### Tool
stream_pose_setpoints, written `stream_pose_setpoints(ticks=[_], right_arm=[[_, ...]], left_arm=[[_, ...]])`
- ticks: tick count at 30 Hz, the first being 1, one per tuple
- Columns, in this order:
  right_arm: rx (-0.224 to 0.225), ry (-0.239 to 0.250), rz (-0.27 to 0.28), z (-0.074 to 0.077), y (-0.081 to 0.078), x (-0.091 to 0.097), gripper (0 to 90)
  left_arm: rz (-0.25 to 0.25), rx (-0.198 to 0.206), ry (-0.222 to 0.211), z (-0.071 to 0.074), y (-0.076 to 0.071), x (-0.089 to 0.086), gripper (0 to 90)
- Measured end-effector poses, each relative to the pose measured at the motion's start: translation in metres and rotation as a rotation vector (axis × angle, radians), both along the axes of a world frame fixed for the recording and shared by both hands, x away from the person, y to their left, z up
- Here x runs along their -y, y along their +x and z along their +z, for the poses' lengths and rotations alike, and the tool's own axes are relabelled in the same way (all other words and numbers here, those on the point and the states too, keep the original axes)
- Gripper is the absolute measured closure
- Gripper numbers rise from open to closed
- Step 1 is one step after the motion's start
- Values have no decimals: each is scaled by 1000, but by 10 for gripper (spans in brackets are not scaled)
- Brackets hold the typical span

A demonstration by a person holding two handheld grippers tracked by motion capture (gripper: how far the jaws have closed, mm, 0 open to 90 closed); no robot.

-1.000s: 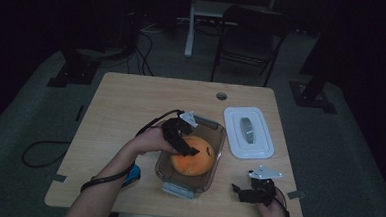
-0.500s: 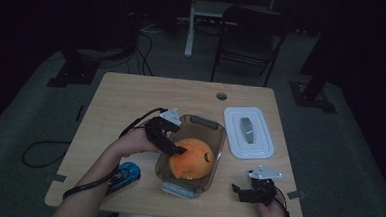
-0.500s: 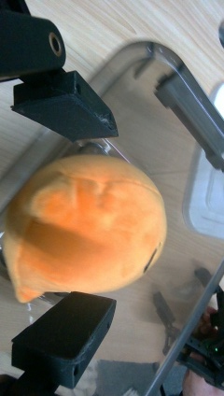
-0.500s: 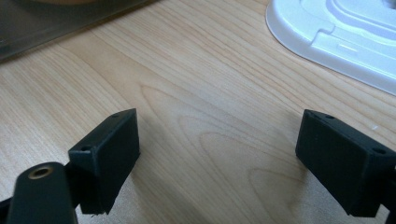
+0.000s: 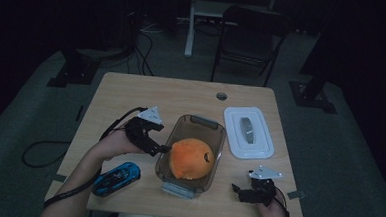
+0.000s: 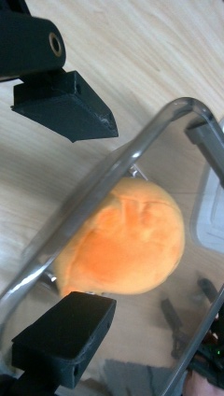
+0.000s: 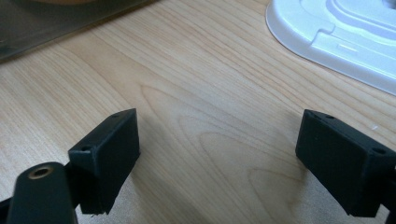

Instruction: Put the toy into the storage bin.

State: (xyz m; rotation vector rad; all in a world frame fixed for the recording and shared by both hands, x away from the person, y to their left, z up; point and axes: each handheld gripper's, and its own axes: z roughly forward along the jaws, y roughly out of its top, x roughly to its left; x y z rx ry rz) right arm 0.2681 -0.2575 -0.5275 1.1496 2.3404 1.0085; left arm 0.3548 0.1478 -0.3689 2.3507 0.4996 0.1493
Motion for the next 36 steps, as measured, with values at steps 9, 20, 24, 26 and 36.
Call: stream_pose_setpoints(ticks=[9,20,24,26,36], right_arm=[[0,0,0,0,0,0,131],[0,-1,1,0,0,0,131],[0,-1,1,0,0,0,131],[-1,-1,1,0,0,0,131],[-1,0,0,0,0,0,131]], left_arm=[[46,8,-2,-6,-8,-26,165],[91,20,-9,-19,-19,-50,165],[109,12,-1,-27,-25,-60,165],[116,1,-5,-32,-28,-65,165],[149,-21,-9,-56,-42,-85,164]])
